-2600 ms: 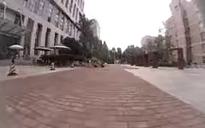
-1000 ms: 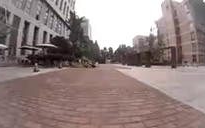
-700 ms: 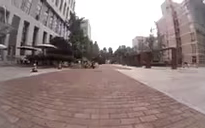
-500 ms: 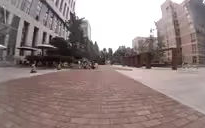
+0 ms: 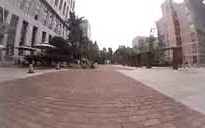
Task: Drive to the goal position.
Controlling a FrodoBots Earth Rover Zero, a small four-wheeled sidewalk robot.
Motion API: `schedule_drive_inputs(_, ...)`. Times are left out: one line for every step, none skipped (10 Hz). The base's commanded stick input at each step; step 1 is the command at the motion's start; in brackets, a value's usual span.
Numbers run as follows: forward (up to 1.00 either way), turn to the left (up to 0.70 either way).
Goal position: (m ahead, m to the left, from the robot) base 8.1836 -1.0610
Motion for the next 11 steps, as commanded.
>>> schedule_drive_inputs(0.70, -0.14)
schedule_drive_inputs(0.70, -0.14)
schedule_drive_inputs(0.70, -0.09)
schedule_drive_inputs(0.70, -0.02)
schedule_drive_inputs(0.70, 0.00)
schedule_drive_inputs(0.70, 0.00)
schedule_drive_inputs(0.70, 0.00)
schedule_drive_inputs(0.70, 0.00)
schedule_drive_inputs(0.70, 0.00)
schedule_drive_inputs(0.70, 0.00)
schedule_drive_inputs(0.70, 0.00)
